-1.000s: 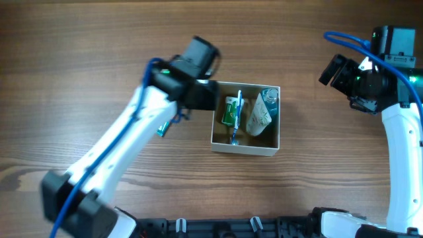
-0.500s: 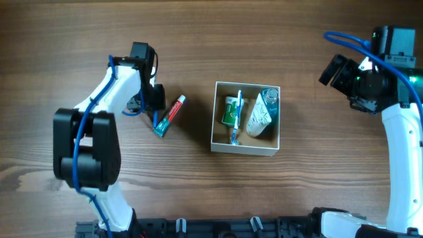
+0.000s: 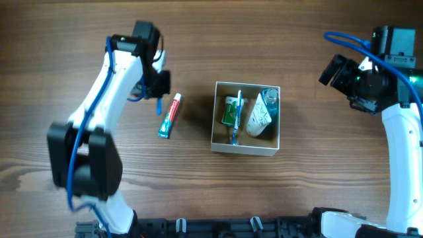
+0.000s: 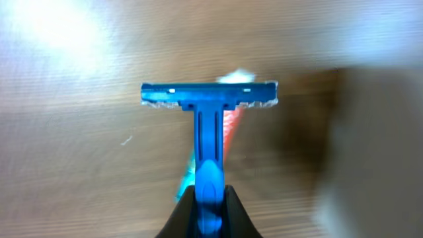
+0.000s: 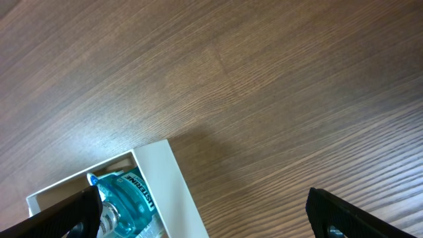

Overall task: Pack container
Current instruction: 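Place the razor into the box with the left gripper, then grasp the Colgate toothpaste tube with the left gripper, then drop the toothpaste tube into the box with the left gripper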

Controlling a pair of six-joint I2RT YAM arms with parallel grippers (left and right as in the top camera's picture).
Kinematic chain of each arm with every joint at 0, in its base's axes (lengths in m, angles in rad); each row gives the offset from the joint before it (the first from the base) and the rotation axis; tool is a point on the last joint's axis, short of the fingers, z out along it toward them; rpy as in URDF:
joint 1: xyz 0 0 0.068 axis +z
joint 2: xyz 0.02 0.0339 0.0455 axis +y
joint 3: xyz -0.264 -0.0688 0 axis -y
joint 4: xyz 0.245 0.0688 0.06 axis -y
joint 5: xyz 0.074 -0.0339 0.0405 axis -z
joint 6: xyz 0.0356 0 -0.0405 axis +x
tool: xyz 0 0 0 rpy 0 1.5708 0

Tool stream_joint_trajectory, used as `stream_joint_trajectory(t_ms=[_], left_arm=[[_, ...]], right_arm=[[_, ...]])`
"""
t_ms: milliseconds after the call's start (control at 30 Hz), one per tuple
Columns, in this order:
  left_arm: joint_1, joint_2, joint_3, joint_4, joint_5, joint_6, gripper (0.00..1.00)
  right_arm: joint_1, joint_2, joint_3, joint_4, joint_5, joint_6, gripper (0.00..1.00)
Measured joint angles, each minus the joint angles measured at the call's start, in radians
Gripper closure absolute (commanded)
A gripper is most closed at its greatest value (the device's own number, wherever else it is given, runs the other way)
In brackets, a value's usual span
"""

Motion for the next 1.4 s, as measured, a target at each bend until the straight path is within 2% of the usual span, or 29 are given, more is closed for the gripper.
stream_joint_trajectory(t_ms=[33, 100, 267, 333, 433, 533, 700, 900, 933, 1133, 1167, 1200, 1233, 1267, 1300, 1367, 1400], left_arm=[[-0.048, -0.05, 0.013, 0.027, 0.018, -0.006, 0.91], [-0.177, -0.116, 0.031, 0.082, 0.047, -0.048, 0.89], [-0.392, -0.056, 0.028, 0.189, 0.033, -0.216, 0.85], [-0.447, 0.003, 0.028, 0.2, 0.014, -0.277, 0.59], [-0.46, 0.063, 0.022, 0.2, -0.004, -0.317, 0.45], [-0.423, 0.059, 0.042, 0.103, 0.002, -0.304, 0.36], [-0.235, -0.082, 0.095, -0.042, -0.038, -0.195, 0.32], [-0.085, 0.003, -0.014, 0.02, -0.083, -0.086, 0.39], [-0.081, 0.039, -0.043, 0.038, -0.085, -0.058, 0.41], [-0.079, 0.176, -0.069, 0.103, -0.084, 0.069, 0.42], [-0.079, 0.193, -0.069, 0.105, -0.084, 0.077, 0.45], [-0.079, 0.207, -0.069, 0.108, -0.084, 0.083, 0.53], [-0.079, 0.225, -0.069, 0.11, -0.084, 0.089, 0.66], [-0.079, 0.248, -0.069, 0.11, -0.084, 0.092, 0.74], [-0.079, 0.267, -0.07, 0.109, -0.084, 0.099, 0.78], [-0.079, 0.27, -0.071, 0.105, -0.083, 0.106, 0.93], [-0.079, 0.27, -0.07, 0.094, -0.082, 0.108, 0.96]], right_arm=[[0.0, 0.0, 0.0, 0.0, 0.0, 0.0, 0.0], [0.0, 0.0, 0.0, 0.0, 0.0, 0.0, 0.0], [0.0, 0.0, 0.0, 0.0, 0.0, 0.0, 0.0], [0.0, 0.0, 0.0, 0.0, 0.0, 0.0, 0.0], [0.0, 0.0, 0.0, 0.0, 0.0, 0.0, 0.0], [0.0, 0.0, 0.0, 0.0, 0.0, 0.0, 0.0], [0.0, 0.0, 0.0, 0.0, 0.0, 0.0, 0.0], [0.0, 0.0, 0.0, 0.0, 0.0, 0.0, 0.0], [0.0, 0.0, 0.0, 0.0, 0.0, 0.0, 0.0], [0.0, 0.0, 0.0, 0.0, 0.0, 0.0, 0.0], [0.0, 0.0, 0.0, 0.0, 0.0, 0.0, 0.0], [0.0, 0.0, 0.0, 0.0, 0.0, 0.0, 0.0], [0.0, 0.0, 0.0, 0.0, 0.0, 0.0, 0.0], [0.0, 0.0, 0.0, 0.0, 0.0, 0.0, 0.0], [0.0, 0.0, 0.0, 0.0, 0.0, 0.0, 0.0], [0.0, 0.0, 0.0, 0.0, 0.0, 0.0, 0.0], [0.0, 0.0, 0.0, 0.0, 0.0, 0.0, 0.0]])
